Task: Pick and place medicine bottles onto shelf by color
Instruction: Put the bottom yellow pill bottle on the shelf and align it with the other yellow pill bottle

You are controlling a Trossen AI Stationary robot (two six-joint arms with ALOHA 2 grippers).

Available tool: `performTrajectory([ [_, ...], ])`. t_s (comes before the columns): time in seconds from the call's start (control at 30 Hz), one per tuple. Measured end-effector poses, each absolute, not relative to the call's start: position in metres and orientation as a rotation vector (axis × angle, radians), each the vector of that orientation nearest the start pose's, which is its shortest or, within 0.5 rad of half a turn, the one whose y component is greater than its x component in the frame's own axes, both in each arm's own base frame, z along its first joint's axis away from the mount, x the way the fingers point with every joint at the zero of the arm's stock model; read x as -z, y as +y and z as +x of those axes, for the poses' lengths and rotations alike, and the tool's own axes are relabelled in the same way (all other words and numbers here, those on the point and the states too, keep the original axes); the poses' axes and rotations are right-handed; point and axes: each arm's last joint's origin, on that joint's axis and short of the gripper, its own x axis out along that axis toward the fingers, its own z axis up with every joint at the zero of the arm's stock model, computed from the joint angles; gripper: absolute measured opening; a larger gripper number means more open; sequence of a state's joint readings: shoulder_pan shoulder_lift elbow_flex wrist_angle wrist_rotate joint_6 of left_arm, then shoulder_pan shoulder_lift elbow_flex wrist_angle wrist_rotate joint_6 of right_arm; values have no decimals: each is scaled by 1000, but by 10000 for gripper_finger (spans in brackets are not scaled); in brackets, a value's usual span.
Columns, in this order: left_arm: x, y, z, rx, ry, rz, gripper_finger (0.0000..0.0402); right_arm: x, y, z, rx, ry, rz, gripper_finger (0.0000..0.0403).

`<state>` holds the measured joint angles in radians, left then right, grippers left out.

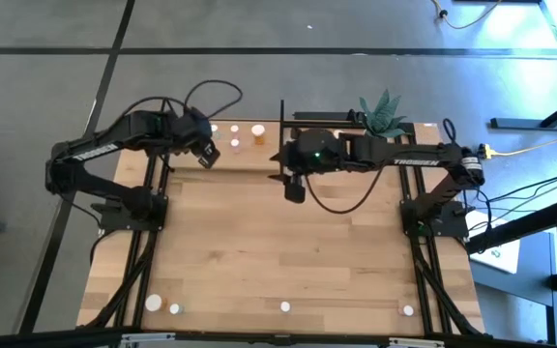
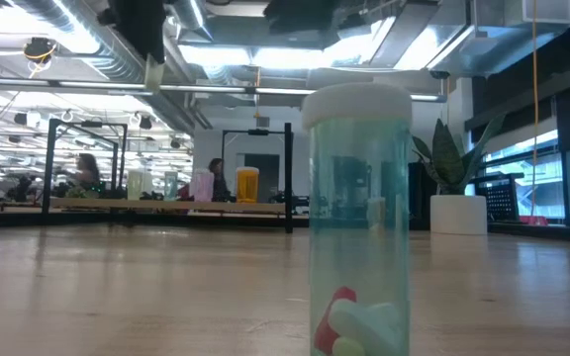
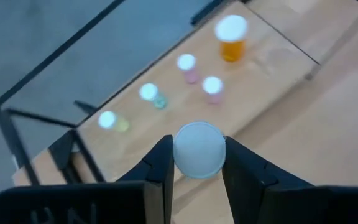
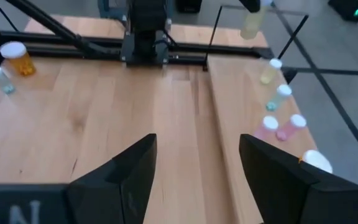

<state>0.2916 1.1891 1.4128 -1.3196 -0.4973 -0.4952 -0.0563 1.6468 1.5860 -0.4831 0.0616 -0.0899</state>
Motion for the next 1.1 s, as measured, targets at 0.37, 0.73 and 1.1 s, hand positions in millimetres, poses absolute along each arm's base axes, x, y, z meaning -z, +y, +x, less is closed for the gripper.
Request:
performTrajectory([
  [0.37,-368,64,134,-1124,772,-457,91,-386,-22,351,85,480,-126,231],
  [0.73,-296,75,138,-1183,747,-490,91,-388,-25,351,91,463,-137,231],
  [1.1,-262,104,140,-1309,647,-543,91,-389,-25,351,92,455,-132,231],
])
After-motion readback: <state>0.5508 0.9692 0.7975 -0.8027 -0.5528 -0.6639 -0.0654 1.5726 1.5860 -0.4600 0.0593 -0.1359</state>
